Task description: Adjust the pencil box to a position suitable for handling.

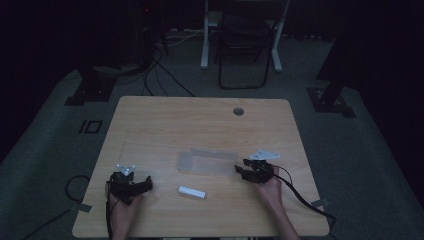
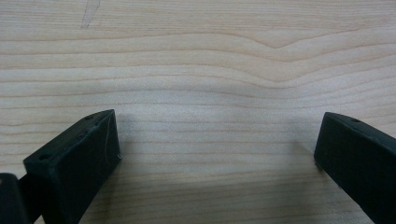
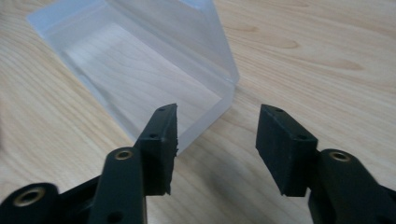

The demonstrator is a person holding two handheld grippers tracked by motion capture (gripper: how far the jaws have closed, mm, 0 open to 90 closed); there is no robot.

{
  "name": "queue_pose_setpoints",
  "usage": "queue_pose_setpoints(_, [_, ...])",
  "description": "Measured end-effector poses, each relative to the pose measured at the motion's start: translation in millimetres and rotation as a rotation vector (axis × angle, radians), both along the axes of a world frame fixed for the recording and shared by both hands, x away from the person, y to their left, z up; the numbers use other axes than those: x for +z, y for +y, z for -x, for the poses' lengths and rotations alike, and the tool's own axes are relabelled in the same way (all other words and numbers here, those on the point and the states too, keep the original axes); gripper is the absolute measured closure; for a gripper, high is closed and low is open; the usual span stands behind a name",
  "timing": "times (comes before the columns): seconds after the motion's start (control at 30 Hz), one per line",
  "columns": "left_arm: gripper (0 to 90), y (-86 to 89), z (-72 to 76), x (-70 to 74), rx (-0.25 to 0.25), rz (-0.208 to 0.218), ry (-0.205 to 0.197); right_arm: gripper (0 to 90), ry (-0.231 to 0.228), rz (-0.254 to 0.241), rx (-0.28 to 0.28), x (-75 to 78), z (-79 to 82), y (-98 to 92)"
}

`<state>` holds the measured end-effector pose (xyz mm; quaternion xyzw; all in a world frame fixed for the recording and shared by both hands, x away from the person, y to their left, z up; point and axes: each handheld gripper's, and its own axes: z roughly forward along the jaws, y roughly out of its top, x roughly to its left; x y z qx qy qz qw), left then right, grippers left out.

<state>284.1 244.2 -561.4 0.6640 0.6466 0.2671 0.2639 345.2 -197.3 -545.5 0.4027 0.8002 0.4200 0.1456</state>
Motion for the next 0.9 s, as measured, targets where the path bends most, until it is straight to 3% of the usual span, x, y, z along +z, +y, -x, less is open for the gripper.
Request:
queue_pose_setpoints(0.2, [0.4, 0.0, 0.0, 0.0, 0.000, 0.000, 0.000, 48.9, 0.028, -0.030, 0.035, 0.0, 4.6, -0.1])
queue_pose_setpoints(0.27, [0.4, 0.0, 0.0, 0.0, 0.000, 0.000, 0.000, 42.5, 0.034, -0.016, 0.065, -1.5, 9.4, 2.8])
queue_pose_setpoints(0.37, [0.4, 0.0, 0.0, 0.0, 0.000, 0.000, 0.000, 43.2, 0.035, 0.025, 0.074, -3.4, 9.3, 6.1])
queue_pose_setpoints(0.47, [0.4, -0.3, 0.9, 0.0, 0.002, 0.000, 0.001, 50.5, 0.037, 0.049, 0.096, -5.4, 1.6, 14.5])
queue_pose_setpoints(0.67, [0.4, -0.5, 1.4, 0.0, 0.004, 0.000, 0.001, 55.9, 0.032, 0.072, 0.126, -5.5, -7.6, 28.3])
queue_pose_setpoints(0.83, [0.4, -0.4, 1.4, 0.0, 0.004, 0.000, 0.000, 56.7, 0.021, 0.082, 0.144, -4.8, -16.4, 43.3])
queue_pose_setpoints(0.9, [0.4, -0.4, 1.4, 0.0, 0.004, 0.000, 0.001, 50.9, 0.017, 0.082, 0.133, -4.3, -20.5, 46.2])
